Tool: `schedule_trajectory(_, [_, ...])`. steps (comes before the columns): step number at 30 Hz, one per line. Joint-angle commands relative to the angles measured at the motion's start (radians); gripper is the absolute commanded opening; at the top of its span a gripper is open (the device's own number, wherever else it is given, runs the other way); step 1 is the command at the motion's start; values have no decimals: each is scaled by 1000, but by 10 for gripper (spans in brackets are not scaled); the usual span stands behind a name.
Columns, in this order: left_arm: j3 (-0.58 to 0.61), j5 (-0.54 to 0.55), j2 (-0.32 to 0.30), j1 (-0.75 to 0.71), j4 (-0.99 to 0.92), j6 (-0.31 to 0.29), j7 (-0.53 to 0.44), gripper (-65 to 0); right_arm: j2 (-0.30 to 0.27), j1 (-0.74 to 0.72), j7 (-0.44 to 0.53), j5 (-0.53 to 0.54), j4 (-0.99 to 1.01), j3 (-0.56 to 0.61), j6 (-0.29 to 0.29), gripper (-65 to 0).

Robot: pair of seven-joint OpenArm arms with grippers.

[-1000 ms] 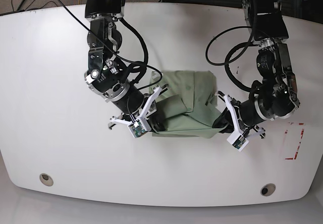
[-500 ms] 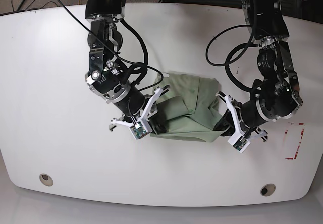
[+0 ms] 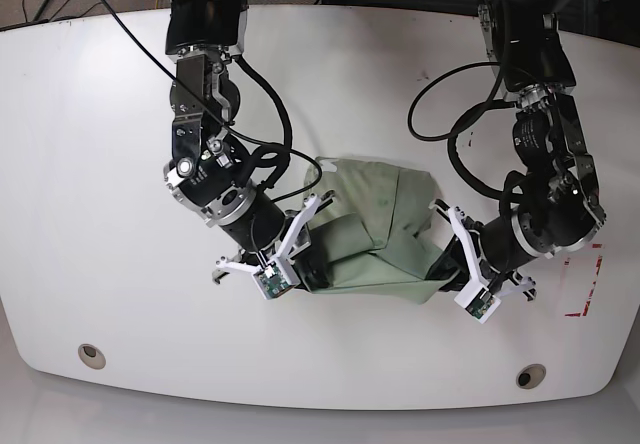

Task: Layout the t-shirt on the table in an organized manner, then fold the t-shirt properly
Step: 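Lift the bundle sides and fold them inward toward each other, then release both grippers and raise them off the folded shirt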

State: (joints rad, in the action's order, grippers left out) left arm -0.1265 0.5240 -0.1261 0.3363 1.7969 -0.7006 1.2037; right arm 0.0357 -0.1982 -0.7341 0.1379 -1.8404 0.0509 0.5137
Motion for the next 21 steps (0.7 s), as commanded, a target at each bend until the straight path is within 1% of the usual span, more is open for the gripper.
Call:
schedule_trajectory(1, [-6, 2, -10, 42, -10, 2, -25, -614, -1, -33, 23, 2, 8, -6, -8, -598])
schedule_trajectory(6, [-6, 2, -13, 73, -98, 2, -28, -613, -1, -40, 26, 2, 46, -4, -7, -595])
schedule_trajectory(9, [-6, 2, -16, 86, -154, 2, -57, -600, -1, -56, 26, 2, 71, -4, -7, -595])
schedule_trajectory(13, [-6, 2, -25, 93, -228, 2, -129, -535, -1, -66, 32, 2, 123, -6, -7, -595])
schedule_trajectory(16, [-5, 2, -36, 94, -285, 2, -172, -479, -1, -90, 71, 1, 164, -6, -7, -593])
schedule_trajectory(20, [-2, 0, -36, 122, -378, 2, -247, -428, -3, -109, 130, -2, 253, -6, -7, -593])
schedule_trajectory(21, [3, 0, -36, 128, -397, 2, -259, -424, -6, -119, 140, -4, 268, -7, -7, -591])
